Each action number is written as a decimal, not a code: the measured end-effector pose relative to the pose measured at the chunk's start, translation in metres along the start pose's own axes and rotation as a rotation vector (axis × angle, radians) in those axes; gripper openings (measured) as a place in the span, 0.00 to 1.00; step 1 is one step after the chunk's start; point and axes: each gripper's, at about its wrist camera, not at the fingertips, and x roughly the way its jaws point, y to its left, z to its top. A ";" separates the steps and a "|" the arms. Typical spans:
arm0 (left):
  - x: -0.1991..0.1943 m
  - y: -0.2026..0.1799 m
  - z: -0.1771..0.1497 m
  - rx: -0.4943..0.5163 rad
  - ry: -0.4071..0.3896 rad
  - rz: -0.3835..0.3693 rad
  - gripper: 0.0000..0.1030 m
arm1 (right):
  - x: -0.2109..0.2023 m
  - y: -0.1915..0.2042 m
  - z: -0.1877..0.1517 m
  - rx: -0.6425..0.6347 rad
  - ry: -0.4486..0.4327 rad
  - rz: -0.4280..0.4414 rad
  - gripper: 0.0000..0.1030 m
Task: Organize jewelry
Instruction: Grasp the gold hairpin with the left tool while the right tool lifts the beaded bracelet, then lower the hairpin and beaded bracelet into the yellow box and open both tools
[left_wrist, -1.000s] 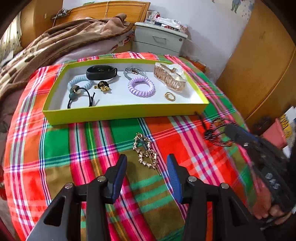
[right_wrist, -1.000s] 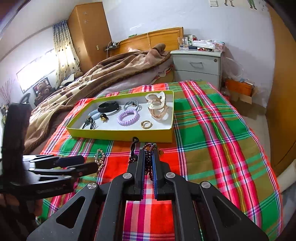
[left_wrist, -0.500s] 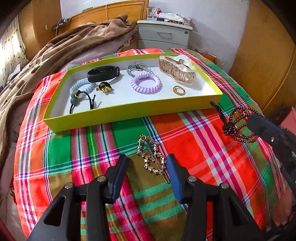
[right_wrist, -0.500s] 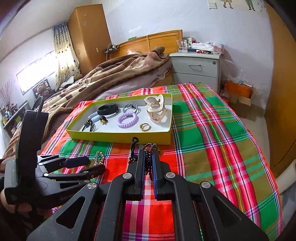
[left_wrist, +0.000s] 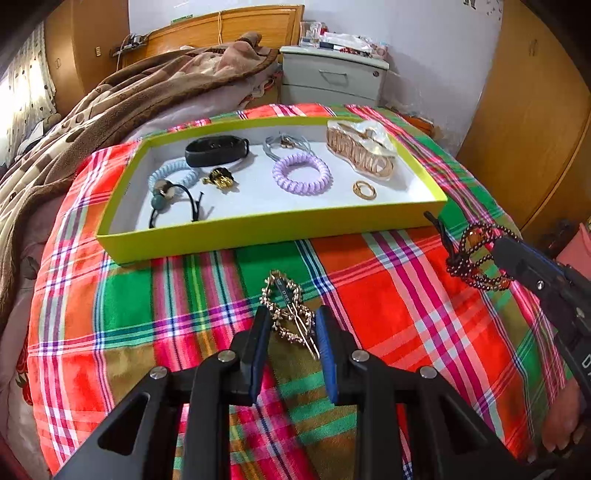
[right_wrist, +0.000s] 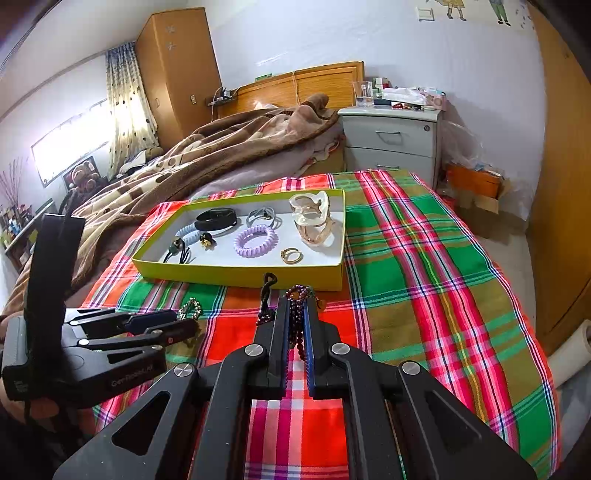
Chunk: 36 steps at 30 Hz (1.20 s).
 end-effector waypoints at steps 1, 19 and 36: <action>-0.002 0.001 0.000 -0.001 -0.006 0.002 0.26 | 0.000 0.001 0.001 0.000 -0.001 0.000 0.07; -0.034 0.034 0.015 -0.052 -0.083 -0.010 0.26 | -0.006 0.020 0.021 -0.028 -0.045 0.006 0.07; -0.034 0.069 0.075 -0.071 -0.141 -0.019 0.26 | 0.051 0.038 0.067 -0.029 -0.018 0.058 0.07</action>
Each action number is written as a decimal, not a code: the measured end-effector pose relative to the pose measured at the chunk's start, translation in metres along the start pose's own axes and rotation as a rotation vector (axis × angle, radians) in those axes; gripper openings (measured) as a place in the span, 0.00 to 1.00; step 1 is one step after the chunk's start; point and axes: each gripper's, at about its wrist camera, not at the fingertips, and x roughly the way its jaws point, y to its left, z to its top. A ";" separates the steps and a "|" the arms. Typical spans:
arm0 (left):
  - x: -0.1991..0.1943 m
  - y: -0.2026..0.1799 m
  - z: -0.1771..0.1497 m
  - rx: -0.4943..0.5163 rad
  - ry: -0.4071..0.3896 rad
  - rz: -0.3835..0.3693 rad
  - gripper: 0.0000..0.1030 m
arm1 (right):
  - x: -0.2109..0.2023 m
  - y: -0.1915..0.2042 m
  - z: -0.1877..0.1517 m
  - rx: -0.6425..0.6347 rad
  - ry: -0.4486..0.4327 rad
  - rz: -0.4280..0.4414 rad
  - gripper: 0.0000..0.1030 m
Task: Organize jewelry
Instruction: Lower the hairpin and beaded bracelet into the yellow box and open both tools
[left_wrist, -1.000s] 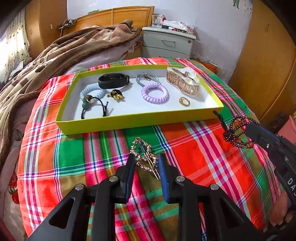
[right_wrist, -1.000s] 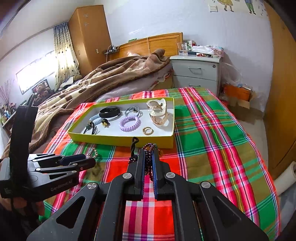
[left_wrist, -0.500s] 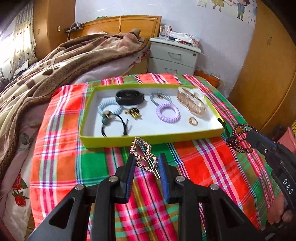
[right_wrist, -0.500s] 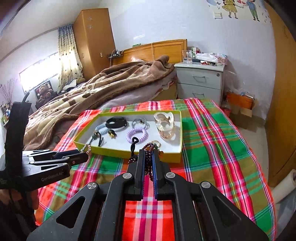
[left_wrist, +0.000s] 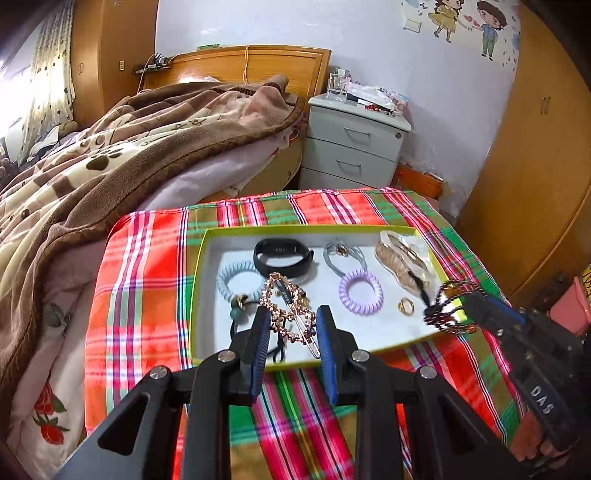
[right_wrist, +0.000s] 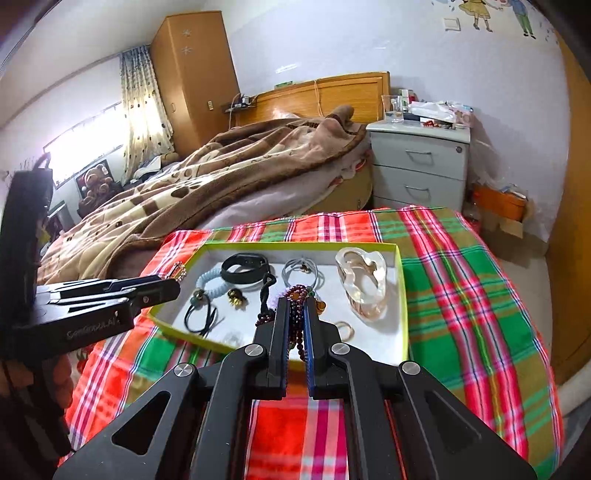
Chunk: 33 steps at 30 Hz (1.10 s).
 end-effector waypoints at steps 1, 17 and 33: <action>0.004 0.000 0.002 -0.001 0.005 -0.006 0.26 | 0.004 -0.001 0.001 0.002 0.006 0.002 0.07; 0.065 -0.008 -0.001 0.020 0.116 -0.021 0.26 | 0.061 -0.011 -0.008 0.009 0.133 0.003 0.07; 0.080 -0.002 -0.009 -0.010 0.160 -0.024 0.26 | 0.072 -0.012 -0.014 -0.028 0.184 -0.037 0.07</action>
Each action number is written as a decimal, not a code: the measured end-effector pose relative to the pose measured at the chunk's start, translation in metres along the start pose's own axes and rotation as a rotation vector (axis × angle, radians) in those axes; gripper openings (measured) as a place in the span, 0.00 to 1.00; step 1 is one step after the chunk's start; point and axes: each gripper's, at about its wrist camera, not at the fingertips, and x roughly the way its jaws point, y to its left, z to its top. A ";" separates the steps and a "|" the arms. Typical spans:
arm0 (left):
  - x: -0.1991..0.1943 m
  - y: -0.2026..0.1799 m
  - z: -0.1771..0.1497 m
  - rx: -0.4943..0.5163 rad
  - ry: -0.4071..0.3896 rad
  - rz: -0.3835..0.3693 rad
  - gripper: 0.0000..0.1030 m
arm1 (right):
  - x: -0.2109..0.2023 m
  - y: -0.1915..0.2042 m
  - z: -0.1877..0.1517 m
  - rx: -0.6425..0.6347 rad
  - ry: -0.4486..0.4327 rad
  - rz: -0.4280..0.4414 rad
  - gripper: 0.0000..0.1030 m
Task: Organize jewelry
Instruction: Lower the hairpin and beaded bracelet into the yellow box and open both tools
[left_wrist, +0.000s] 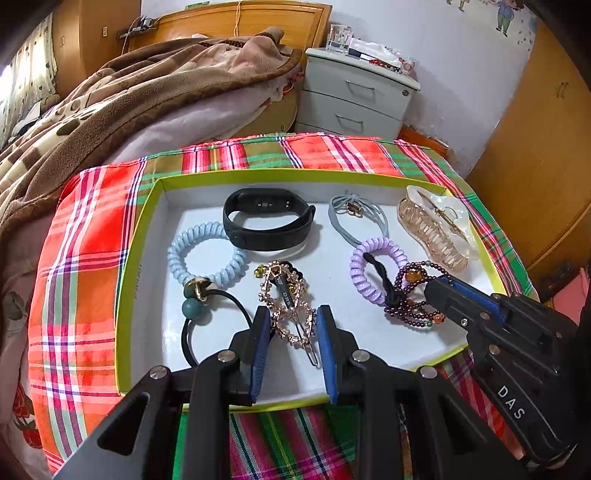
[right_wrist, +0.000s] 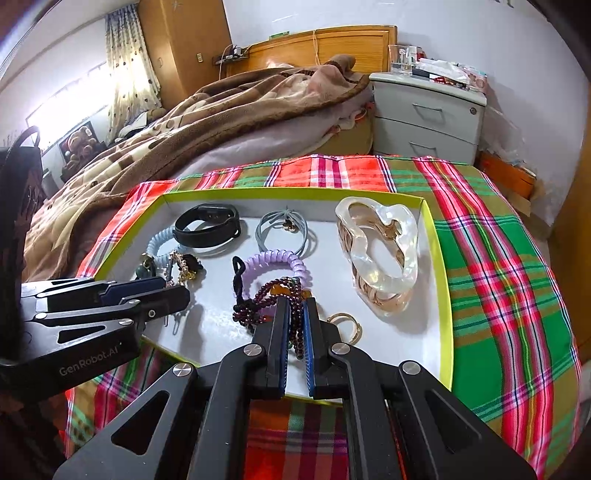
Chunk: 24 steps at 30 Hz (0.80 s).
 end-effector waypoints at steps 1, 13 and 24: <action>0.000 0.000 0.000 0.000 -0.004 0.002 0.26 | 0.000 0.000 0.000 0.000 0.002 -0.004 0.07; 0.001 -0.001 0.001 -0.007 0.008 0.010 0.27 | -0.001 -0.001 -0.002 -0.003 0.004 -0.020 0.13; -0.008 -0.004 -0.001 -0.003 -0.010 0.023 0.32 | -0.009 -0.001 -0.003 0.006 -0.013 -0.021 0.26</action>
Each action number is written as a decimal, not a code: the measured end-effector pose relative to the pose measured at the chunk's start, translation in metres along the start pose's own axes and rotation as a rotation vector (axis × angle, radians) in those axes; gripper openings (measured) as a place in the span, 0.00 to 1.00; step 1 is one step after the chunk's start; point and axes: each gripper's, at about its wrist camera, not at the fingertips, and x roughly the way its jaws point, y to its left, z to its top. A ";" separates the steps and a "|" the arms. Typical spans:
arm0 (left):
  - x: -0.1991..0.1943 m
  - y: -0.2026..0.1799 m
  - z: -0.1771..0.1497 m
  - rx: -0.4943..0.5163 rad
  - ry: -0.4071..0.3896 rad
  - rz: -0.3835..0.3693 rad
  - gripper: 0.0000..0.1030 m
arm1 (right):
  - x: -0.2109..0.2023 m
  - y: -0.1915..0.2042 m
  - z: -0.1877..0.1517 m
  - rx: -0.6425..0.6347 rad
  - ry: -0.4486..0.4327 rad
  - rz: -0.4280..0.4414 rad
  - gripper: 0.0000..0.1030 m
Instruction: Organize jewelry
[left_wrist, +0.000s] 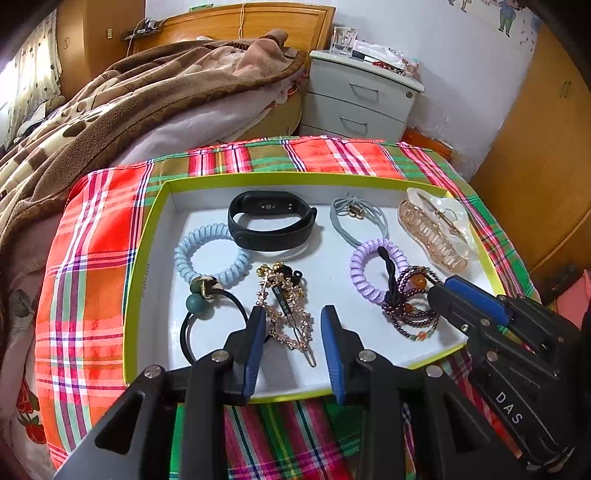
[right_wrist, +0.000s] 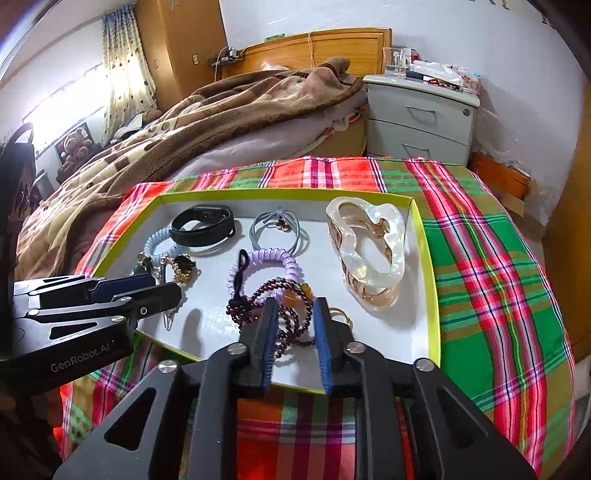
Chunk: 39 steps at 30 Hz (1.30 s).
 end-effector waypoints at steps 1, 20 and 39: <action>-0.002 -0.001 -0.001 0.004 -0.007 0.016 0.33 | -0.002 0.000 0.000 0.002 -0.005 0.003 0.28; -0.068 -0.009 -0.047 -0.033 -0.142 0.140 0.41 | -0.068 0.018 -0.022 0.014 -0.143 -0.072 0.33; -0.107 -0.034 -0.086 -0.038 -0.251 0.182 0.41 | -0.098 0.022 -0.051 0.054 -0.178 -0.076 0.35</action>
